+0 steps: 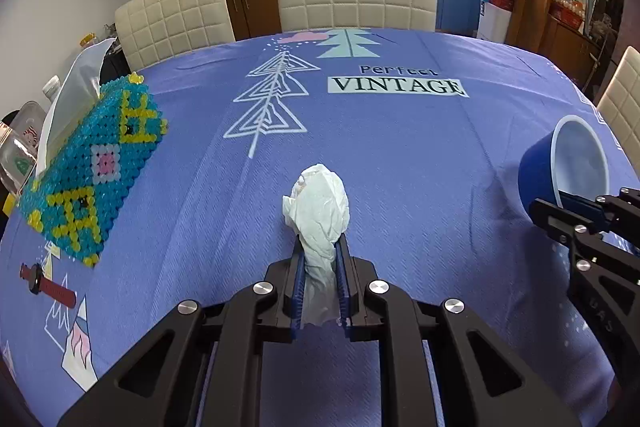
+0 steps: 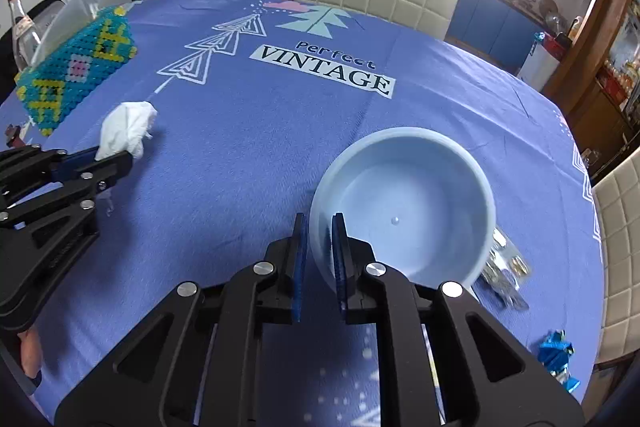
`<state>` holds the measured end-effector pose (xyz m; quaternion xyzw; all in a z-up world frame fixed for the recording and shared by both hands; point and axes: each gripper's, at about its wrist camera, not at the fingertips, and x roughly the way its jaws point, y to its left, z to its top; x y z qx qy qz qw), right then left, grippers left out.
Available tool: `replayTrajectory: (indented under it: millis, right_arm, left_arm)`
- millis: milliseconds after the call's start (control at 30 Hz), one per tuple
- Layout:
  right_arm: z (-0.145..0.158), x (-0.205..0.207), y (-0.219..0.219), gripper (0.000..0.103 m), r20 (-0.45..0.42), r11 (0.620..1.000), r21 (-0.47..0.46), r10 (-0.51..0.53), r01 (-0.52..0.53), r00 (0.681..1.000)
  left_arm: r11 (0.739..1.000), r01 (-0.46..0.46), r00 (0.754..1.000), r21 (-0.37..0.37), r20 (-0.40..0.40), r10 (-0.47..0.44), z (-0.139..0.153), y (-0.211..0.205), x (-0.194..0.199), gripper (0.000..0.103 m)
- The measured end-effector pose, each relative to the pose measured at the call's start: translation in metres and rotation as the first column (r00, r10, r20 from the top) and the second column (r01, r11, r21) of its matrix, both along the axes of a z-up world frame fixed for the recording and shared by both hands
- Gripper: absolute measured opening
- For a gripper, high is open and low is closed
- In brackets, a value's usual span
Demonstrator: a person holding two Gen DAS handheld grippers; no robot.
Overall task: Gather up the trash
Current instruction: 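Grasp the blue cup by its rim with right tool while left holds the tissue, then tilt the blue cup with right tool and set it back on the table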
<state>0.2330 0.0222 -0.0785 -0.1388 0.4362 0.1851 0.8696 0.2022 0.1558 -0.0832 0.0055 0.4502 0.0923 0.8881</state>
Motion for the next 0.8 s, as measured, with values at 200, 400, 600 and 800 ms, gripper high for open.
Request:
replayTrajectory:
  millis: [200, 400, 600, 800]
  right_arm:
    - [0.012, -0.048, -0.027, 0.007, 0.011, 1.000, -0.010, 0.009, -0.009, 1.000]
    - [0.019, -0.092, -0.060, 0.006, 0.023, 0.999, -0.039, -0.001, 0.002, 1.000]
    - [0.032, -0.130, -0.107, 0.006, 0.053, 0.998, -0.026, -0.050, 0.051, 0.997]
    - [0.048, -0.157, -0.148, 0.006, 0.091, 0.996, 0.008, -0.094, 0.094, 0.991]
  left_arm:
    - [0.999, 0.041, 0.999, -0.004, 0.006, -0.041, 0.003, -0.028, -0.026, 0.014]
    - [0.993, 0.114, 0.993, 0.011, 0.014, -0.115, 0.009, -0.072, -0.058, 0.014]
    - [0.985, 0.172, 0.984, 0.021, 0.040, -0.173, 0.026, -0.112, -0.082, 0.014]
    - [0.976, 0.215, 0.974, 0.044, 0.064, -0.217, 0.039, -0.148, -0.099, 0.014]
